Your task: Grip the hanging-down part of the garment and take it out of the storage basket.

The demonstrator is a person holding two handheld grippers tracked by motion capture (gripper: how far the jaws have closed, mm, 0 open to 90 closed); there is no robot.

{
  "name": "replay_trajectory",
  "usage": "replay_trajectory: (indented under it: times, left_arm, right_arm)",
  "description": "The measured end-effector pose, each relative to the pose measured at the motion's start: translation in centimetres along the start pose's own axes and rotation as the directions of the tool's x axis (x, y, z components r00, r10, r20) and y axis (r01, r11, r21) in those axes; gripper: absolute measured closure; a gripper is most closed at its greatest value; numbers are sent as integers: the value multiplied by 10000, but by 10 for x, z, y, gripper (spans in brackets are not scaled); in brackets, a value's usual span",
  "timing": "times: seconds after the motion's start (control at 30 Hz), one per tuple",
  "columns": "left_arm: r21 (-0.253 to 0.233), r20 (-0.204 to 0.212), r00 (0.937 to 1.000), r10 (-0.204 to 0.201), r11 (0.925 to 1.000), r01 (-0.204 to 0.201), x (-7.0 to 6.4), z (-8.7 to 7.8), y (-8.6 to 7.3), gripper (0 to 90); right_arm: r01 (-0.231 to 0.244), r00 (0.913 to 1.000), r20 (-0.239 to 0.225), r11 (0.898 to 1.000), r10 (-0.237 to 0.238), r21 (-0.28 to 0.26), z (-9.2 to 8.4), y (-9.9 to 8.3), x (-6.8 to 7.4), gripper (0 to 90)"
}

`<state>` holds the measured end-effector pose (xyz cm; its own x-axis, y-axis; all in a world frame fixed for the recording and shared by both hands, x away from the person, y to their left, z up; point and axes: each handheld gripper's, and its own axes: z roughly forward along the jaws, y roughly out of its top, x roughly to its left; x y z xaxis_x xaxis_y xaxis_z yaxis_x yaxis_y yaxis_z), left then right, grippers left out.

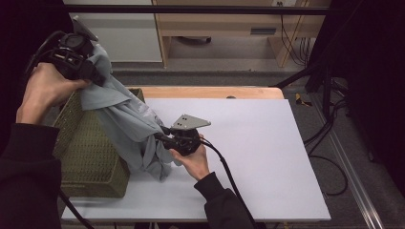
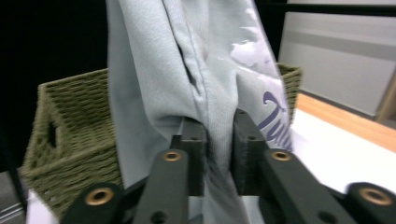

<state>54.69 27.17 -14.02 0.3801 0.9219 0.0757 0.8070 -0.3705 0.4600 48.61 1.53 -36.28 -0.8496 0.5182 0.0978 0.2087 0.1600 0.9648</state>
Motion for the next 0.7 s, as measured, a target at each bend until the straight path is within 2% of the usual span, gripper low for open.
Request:
replay_trajectory:
  times: [0.07,0.1,0.2,0.3,0.33,0.53,0.7]
  left_arm:
    - [-20,31,10000,-47,10000,47,2,0,-1,805]
    - [-26,27,10000,-52,10000,52,2,0,-1,805]
    - [-45,46,10000,-37,10000,37,1,0,-1,805]
    - [-42,63,10000,-20,10000,21,0,0,0,805]
    - [-63,33,10000,-13,10000,13,-1,0,0,805]
    - [-50,52,10000,40,10000,-39,-4,0,1,805]
    - [-62,65,10000,20,10000,-19,-2,0,0,805]
  right_arm:
    - [94,9999,71,10000,-94,33,-4,0,2,542]
    - [155,9999,71,9998,-154,-84,-7,0,2,518]
    - [-129,9999,-61,9996,127,-271,-21,-2,0,401]
    - [-36,9998,180,9992,43,-408,-39,-4,-3,312]
    - [-136,9997,208,9987,147,-497,-45,-5,-5,293]
    - [-365,9951,890,9973,421,-639,-78,-15,-17,176]
    - [-391,9832,1744,9957,534,-845,-101,-26,-24,87]
